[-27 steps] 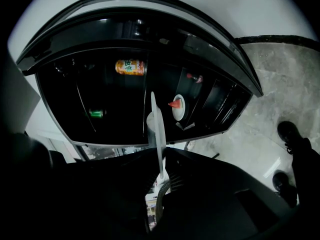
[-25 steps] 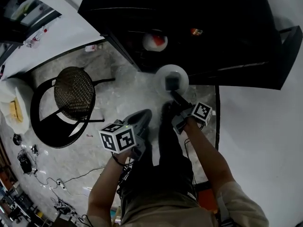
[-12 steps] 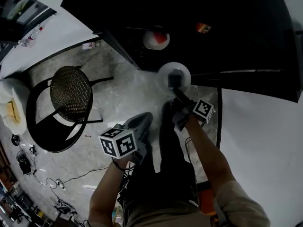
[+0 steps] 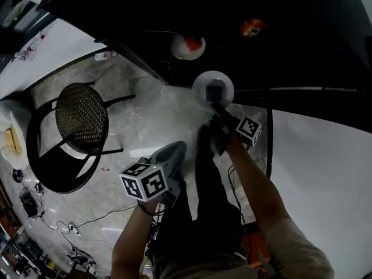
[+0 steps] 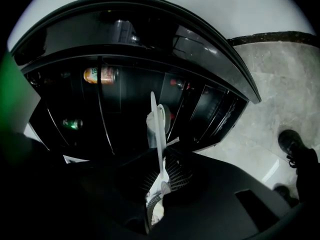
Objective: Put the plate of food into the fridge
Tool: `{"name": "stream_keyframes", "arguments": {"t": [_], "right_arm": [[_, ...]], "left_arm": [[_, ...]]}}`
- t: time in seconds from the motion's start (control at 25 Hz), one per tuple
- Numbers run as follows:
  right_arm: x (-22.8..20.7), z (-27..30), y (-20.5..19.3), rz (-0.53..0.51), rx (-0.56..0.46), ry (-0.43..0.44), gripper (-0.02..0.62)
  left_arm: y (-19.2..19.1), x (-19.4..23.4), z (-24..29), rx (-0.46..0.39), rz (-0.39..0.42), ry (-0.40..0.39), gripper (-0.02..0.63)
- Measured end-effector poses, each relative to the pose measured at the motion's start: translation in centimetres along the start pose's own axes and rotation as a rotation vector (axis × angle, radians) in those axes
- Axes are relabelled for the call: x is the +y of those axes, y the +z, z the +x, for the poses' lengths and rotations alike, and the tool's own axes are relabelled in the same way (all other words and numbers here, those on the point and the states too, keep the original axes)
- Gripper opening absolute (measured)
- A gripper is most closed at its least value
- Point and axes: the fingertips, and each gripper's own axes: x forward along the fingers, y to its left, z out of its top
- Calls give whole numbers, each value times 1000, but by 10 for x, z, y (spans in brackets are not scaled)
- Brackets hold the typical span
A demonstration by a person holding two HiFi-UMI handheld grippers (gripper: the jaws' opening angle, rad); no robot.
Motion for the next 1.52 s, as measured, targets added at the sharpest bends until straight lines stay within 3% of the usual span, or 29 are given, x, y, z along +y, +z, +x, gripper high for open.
{"name": "stream_keyframes", "arguments": {"t": [0.84, 1.52], "right_arm": [[-38, 32, 14, 75, -73, 5, 32], [-52, 51, 38, 158, -174, 49, 32]], "left_arm": [[10, 54, 33, -16, 25, 69, 12], [-19, 74, 50, 14, 21, 65, 12]]}}
